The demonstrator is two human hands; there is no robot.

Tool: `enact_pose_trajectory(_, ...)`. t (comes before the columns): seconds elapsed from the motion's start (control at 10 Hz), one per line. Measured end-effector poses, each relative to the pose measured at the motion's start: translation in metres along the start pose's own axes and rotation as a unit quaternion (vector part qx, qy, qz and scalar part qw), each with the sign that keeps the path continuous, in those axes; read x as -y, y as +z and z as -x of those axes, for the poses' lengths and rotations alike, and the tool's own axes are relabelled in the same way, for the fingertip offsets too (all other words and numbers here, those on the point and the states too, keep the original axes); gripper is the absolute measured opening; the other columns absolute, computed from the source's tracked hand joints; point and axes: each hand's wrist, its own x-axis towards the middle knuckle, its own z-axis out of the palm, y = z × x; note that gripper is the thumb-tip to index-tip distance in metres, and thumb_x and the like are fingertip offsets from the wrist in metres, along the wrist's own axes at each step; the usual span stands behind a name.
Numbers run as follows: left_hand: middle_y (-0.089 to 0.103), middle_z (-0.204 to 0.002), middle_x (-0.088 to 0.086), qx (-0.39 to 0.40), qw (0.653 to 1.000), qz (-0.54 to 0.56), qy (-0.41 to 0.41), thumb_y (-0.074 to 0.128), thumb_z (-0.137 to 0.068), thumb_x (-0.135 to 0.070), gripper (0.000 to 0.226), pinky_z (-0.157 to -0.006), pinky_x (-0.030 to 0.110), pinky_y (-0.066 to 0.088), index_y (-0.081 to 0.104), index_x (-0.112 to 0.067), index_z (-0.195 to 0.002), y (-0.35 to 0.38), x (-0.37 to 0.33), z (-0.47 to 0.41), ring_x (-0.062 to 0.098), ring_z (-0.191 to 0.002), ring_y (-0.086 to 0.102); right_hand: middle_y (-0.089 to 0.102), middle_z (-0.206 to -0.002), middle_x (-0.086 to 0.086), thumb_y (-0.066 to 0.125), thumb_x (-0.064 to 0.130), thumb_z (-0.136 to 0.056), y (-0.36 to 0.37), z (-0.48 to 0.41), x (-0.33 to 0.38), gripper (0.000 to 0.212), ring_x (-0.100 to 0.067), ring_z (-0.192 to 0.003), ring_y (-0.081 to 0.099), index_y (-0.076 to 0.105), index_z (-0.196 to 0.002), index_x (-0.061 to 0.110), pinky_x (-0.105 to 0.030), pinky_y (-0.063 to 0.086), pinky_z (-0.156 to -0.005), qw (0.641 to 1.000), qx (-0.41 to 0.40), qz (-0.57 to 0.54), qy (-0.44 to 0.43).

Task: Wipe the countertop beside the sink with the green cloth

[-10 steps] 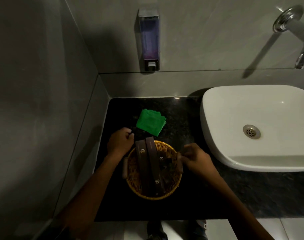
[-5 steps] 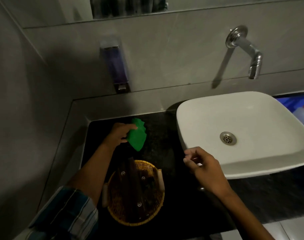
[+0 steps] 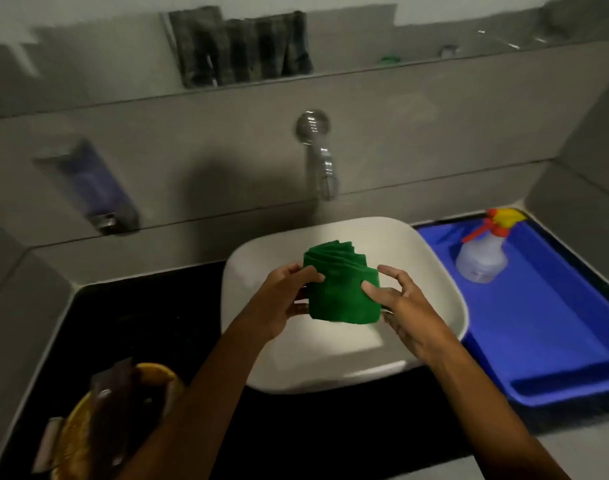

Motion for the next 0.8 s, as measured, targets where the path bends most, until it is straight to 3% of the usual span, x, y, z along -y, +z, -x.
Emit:
enact_pose_trajectory(0.1,0.066,-0.090,0.006,0.059,0.997,0.028,-0.038,0.065,-0.075,-0.016,0.037,-0.073,0.038,0.056,0.062,-0.006,-0.110,0.101,0.026,-0.032,0.021,-0.080,0.065,0.075,-0.103,-0.008,0.072,0.022,-0.080,-0.103,0.010,0.005,0.043,-0.017,-0.080,0.073,0.059,-0.121,0.018,-0.026,0.057,-0.060,0.996,-0.002,-0.066,0.052)
enact_pose_trajectory(0.2,0.066,-0.099,0.012,0.077,0.993,0.060,-0.059,0.063,-0.078,-0.011,0.030,-0.074,0.038,0.059,0.061,-0.006,-0.108,0.157,0.038,-0.048,0.023,-0.083,0.067,0.074,-0.098,-0.008,0.073,0.034,-0.074,-0.160,0.018,0.007,0.046,-0.015,-0.078,0.066,0.067,-0.115,0.013,-0.024,0.046,-0.061,0.998,-0.020,-0.024,0.062)
enact_pose_trajectory(0.3,0.067,-0.106,0.019,0.027,0.999,-0.012,-0.022,0.061,-0.085,-0.002,0.022,-0.072,0.040,0.062,0.054,-0.011,-0.104,0.238,0.064,-0.071,0.024,-0.081,0.073,0.073,-0.086,-0.011,0.078,0.024,-0.076,-0.240,0.022,0.005,0.052,-0.021,-0.074,0.065,0.054,-0.121,0.013,-0.033,0.044,-0.067,0.983,-0.162,0.085,0.036)
enact_pose_trajectory(0.4,0.065,-0.112,0.024,-0.030,0.983,-0.178,0.028,0.062,-0.084,-0.008,0.043,-0.085,0.049,0.055,0.041,-0.013,-0.120,0.283,0.086,-0.080,0.038,-0.096,0.067,0.063,-0.080,-0.021,0.075,0.011,-0.082,-0.278,0.021,-0.004,0.046,-0.026,-0.069,0.059,0.047,-0.117,0.011,-0.037,0.046,-0.066,0.960,-0.233,0.157,-0.001)
enact_pose_trajectory(0.5,0.062,-0.123,0.022,0.044,0.909,-0.411,0.056,0.052,-0.089,-0.018,0.042,-0.095,0.045,0.045,0.042,-0.018,-0.130,0.330,0.124,-0.083,0.041,-0.113,0.057,0.070,-0.091,-0.022,0.071,0.009,-0.084,-0.320,0.011,-0.031,0.020,-0.034,-0.084,0.068,0.061,-0.101,0.010,-0.035,0.046,-0.076,0.887,-0.274,0.370,-0.037)
enact_pose_trajectory(0.6,0.057,-0.130,0.022,0.098,0.825,-0.556,0.030,0.051,-0.088,-0.020,0.046,-0.102,0.047,0.037,0.043,-0.019,-0.133,0.347,0.140,-0.077,0.041,-0.120,0.053,0.070,-0.113,-0.011,0.063,0.019,-0.088,-0.336,0.010,-0.044,0.017,-0.031,-0.110,0.064,0.069,-0.104,0.018,-0.035,0.045,-0.091,0.829,-0.228,0.510,0.019)
enact_pose_trajectory(0.7,0.053,-0.132,0.014,0.066,0.746,-0.654,0.108,0.057,-0.081,-0.021,0.055,-0.102,0.048,0.031,0.042,-0.024,-0.134,0.338,0.126,-0.082,0.036,-0.122,0.046,0.062,-0.121,-0.010,0.052,0.036,-0.088,-0.330,0.001,-0.046,0.030,-0.031,-0.118,0.055,0.070,-0.109,0.026,-0.044,0.037,-0.100,0.706,-0.189,0.676,0.098)
enact_pose_trajectory(0.8,0.055,-0.128,0.010,0.003,0.728,-0.660,0.187,0.056,-0.081,-0.021,0.054,-0.097,0.046,0.032,0.044,-0.025,-0.133,0.314,0.105,-0.091,0.034,-0.118,0.047,0.063,-0.113,-0.013,0.052,0.033,-0.085,-0.311,-0.010,-0.036,0.029,-0.033,-0.111,0.057,0.072,-0.100,0.019,-0.042,0.038,-0.094,0.694,-0.214,0.685,0.052)
